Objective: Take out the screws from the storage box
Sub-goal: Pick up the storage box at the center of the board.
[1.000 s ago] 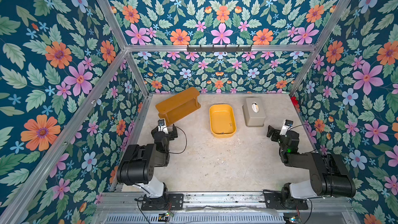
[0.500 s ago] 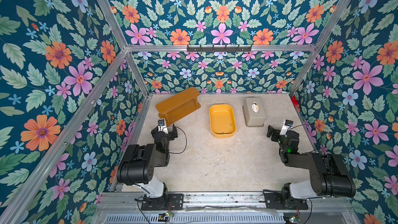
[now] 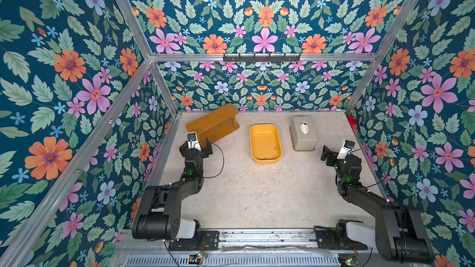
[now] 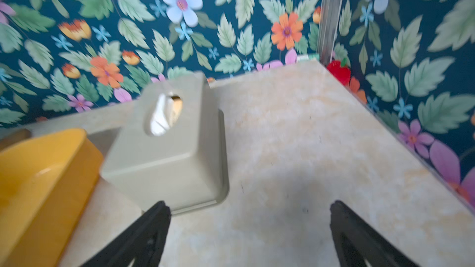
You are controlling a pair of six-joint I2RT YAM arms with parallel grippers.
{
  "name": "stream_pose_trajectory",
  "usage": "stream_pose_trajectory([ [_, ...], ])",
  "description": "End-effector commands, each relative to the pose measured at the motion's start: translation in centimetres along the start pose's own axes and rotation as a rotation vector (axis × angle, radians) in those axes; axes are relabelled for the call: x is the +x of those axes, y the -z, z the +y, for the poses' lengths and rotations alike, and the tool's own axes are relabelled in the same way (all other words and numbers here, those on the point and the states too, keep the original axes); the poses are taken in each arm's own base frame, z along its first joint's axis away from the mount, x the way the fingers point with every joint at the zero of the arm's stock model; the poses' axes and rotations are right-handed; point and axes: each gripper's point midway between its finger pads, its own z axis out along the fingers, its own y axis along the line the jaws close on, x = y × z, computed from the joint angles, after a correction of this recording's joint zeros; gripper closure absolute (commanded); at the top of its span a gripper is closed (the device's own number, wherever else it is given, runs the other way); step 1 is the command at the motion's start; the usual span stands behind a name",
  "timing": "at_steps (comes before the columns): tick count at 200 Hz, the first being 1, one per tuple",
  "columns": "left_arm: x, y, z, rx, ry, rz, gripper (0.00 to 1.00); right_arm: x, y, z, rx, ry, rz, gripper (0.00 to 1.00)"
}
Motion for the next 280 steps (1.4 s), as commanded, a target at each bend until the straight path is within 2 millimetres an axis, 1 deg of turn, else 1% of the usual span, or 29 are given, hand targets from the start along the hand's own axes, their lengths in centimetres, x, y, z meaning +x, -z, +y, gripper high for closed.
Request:
stream_pose_trajectory([
  [1, 2.6, 0.4, 0.7, -0.08, 0.122, 0.163, 0.01, 1.4, 1.3, 2.5, -0.05, -0.053, 0.186, 0.0],
  [10, 2.6, 0.2, -0.6, -0.045, 0.155, 0.195, 0.01, 1.7, 1.7, 4.5, -0.1, -0.054, 0.258, 0.0],
  [21, 2.7, 0.0, -3.0, 0.009, 0.156, 0.241, 0.01, 2.1, 1.9, 6.9, -0.146, -0.061, 0.343, 0.0],
  [24, 2.8, 0.0, -4.0, 0.03, 0.147, 0.254, 0.01, 2.6, 2.1, 7.5, -0.156, -0.062, 0.379, 0.0],
  [27, 2.8, 0.1, -4.9, 0.046, 0.138, 0.265, 0.01, 2.4, 2.1, 8.3, -0.172, -0.063, 0.395, 0.01],
  [29, 2.6, 0.0, -5.5, 0.059, 0.136, 0.265, 0.01, 2.7, 2.2, 8.7, -0.176, -0.06, 0.417, 0.01],
  [40, 3.2, 0.4, -8.5, 0.122, 0.109, 0.303, 0.01, 3.1, 2.5, 11.0, -0.198, -0.045, 0.477, 0.02],
  [47, 3.7, 0.9, -10.6, 0.167, 0.1, 0.319, 0.01, 3.4, 2.4, 12.4, -0.217, -0.046, 0.505, 0.03],
  [53, 4.1, 1.2, -12.0, 0.198, 0.097, 0.333, 0.01, 3.6, 2.2, 13.5, -0.239, -0.054, 0.526, 0.05],
  [70, 5.2, 1.9, -14.7, 0.258, 0.127, 0.368, 0.01, 5.1, 1.1, 15.5, -0.261, -0.091, 0.615, 0.11],
  [87, 5.9, 2.0, -16.0, 0.294, 0.162, 0.393, 0.01, 6.5, 0.0, 17.0, -0.25, -0.062, 0.685, 0.16],
  [116, 6.2, 1.9, -16.4, 0.299, 0.162, 0.407, 0.01, 8.3, -1.5, 19.2, -0.25, -0.037, 0.758, 0.17],
  [132, 6.4, 2.0, -16.5, 0.299, 0.163, 0.41, 0.01, 9.5, -2.5, 19.8, -0.235, -0.019, 0.799, 0.18],
  [135, 6.4, 2.1, -16.5, 0.298, 0.163, 0.41, 0.01, 9.4, -2.7, 19.9, -0.234, -0.019, 0.802, 0.18],
  [137, 6.4, 2.1, -16.5, 0.298, 0.164, 0.41, 0.01, 10.5, -2.9, 19.7, -0.22, -0.012, 0.829, 0.18],
  [145, 6.5, 2.2, -16.5, 0.3, 0.163, 0.413, 0.01, 11.5, -3.5, 19.6, -0.199, 0.003, 0.863, 0.19],
  [162, 6.7, 2.4, -16.3, 0.296, 0.164, 0.419, 0.01, 13.1, -4.2, 19.5, -0.176, 0.031, 0.918, 0.26],
  [177, 6.8, 2.7, -16.2, 0.299, 0.17, 0.421, 0.01, 14.2, -4.7, 19.7, -0.178, 0.035, 0.95, 0.35],
  [189, 6.9, 2.8, -16.3, 0.304, 0.17, 0.425, 0.01, 14.7, -4.9, 20.0, -0.177, 0.032, 0.967, 0.43],
  [199, 6.9, 2.9, -16.2, 0.302, 0.17, 0.426, 0.01, 14.9, -5.0, 20.1, -0.17, 0.044, 0.968, 0.46],
  [208, 6.9, 2.9, -16.2, 0.303, 0.17, 0.427, 0.01, 14.6, -5.1, 20.3, -0.166, 0.053, 0.955, 0.49],
  [221, 6.9, 3.0, -16.3, 0.307, 0.171, 0.43, 0.01, 14.4, -5.1, 20.8, -0.167, 0.056, 0.954, 0.57],
  [236, 7.1, 3.0, -16.4, 0.312, 0.172, 0.436, 0.01, 14.6, -5.0, 20.6, -0.144, 0.06, 0.97, 0.67],
  [241, 7.1, 3.0, -16.5, 0.314, 0.173, 0.437, 0.01, 14.7, -4.9, 20.5, -0.136, 0.063, 0.981, 0.72],
  [246, 7.2, 3.0, -16.5, 0.316, 0.172, 0.441, 0.01, 14.7, -4.8, 20.4, -0.128, 0.066, 0.988, 0.75],
  [264, 7.2, 3.0, -16.6, 0.315, 0.172, 0.442, 0.01, 14.8, -4.6, 20.2, -0.116, 0.072, 1.001, 0.83],
  [270, 7.2, 2.9, -16.5, 0.306, 0.168, 0.439, 0.01, 14.6, -4.5, 20.2, -0.115, 0.07, 1.001, 0.87],
  [280, 7.0, 2.9, -16.3, 0.297, 0.156, 0.434, 0.01, 14.3, -4.3, 20.2, -0.118, 0.066, 0.999, 0.9],
])
